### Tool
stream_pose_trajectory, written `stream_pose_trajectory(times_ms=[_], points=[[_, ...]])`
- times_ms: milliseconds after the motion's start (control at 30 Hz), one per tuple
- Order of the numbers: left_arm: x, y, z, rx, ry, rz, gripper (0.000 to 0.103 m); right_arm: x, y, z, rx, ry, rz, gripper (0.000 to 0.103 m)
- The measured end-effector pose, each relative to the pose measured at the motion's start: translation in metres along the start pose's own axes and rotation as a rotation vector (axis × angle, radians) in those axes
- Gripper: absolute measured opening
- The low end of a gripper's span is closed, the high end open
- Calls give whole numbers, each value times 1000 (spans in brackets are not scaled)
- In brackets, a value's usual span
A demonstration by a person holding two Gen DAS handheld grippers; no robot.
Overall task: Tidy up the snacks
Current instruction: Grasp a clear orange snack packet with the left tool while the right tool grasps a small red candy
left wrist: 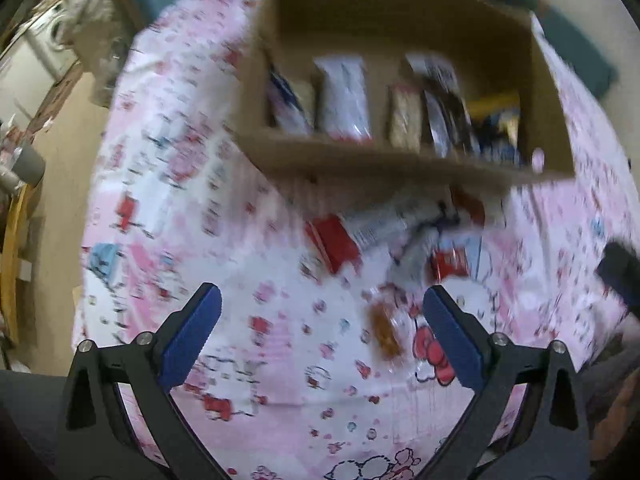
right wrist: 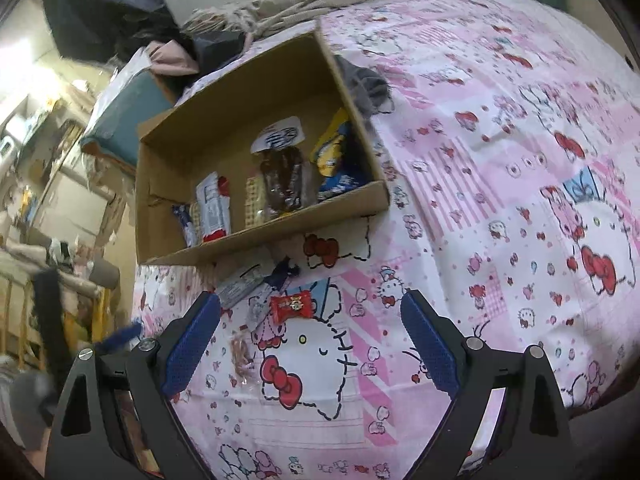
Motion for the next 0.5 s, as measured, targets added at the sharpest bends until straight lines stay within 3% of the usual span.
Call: stream_pose_trajectory(times_ms=[100, 200, 333, 467, 500], points=[[-16, -8, -20, -48, -37, 57, 76, -1, 3, -6, -24, -6, 4, 94], [-32, -18, -38, -107, -42, 114, 69, -3, 4, -10, -46, -11, 7, 94], [-41, -23, -46, -132, -34, 144, 46, -7, 3, -11, -50, -18, 19, 94], [-43, -24, -40, -119, -19, 147, 30, -11, 3, -9, -40, -29, 25, 94], [-43, -24, -39, -122, -16, 147, 17, -11, 2, -8, -38, -30, 25, 94]])
Point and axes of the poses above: each gripper's, at about its wrist camera, not at the fingertips, and x roughly against the way its jaws point, z to its left, y to its top, the point moved 7 cm from there along -x, roughly the way its jaws point, and after that the axes turned 9 degrees about -x, right-handed, at the moved point
